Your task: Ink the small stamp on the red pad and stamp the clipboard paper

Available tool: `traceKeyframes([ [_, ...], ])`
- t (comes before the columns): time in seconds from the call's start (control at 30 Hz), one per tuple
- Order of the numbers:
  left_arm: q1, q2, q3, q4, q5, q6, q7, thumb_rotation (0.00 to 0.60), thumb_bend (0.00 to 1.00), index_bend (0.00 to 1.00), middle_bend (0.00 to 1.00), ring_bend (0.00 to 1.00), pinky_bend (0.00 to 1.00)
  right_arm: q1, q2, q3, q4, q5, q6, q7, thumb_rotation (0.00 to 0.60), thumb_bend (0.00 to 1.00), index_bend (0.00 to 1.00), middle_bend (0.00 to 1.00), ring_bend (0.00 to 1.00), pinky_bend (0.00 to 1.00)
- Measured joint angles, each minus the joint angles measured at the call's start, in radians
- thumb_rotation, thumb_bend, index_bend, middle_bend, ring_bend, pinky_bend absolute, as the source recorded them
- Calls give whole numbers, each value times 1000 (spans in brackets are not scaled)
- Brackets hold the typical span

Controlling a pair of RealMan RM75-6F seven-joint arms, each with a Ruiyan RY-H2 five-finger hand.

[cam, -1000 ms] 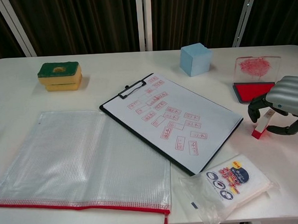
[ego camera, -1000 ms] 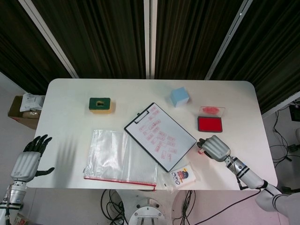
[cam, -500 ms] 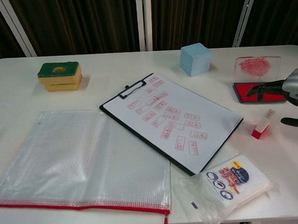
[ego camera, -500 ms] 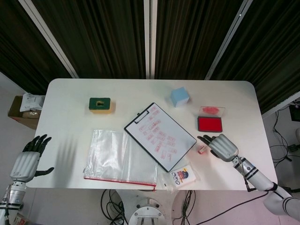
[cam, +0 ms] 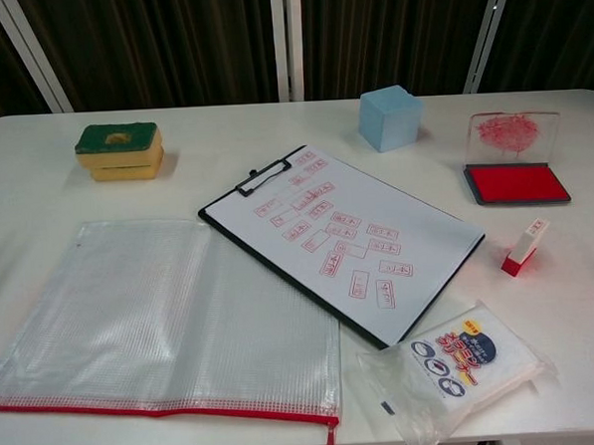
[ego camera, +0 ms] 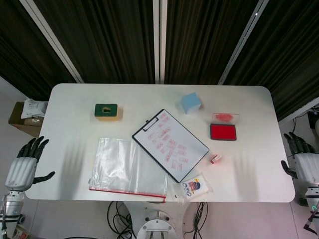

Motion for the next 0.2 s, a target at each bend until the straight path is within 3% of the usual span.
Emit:
traceKeyframes([
  [0.2, -1, 52, -14, -56, 11, 19, 27, 565, 98, 90, 45, 29, 147, -71, 37, 42, -55, 37, 20, 22, 600, 276, 0, 0, 0, 0],
])
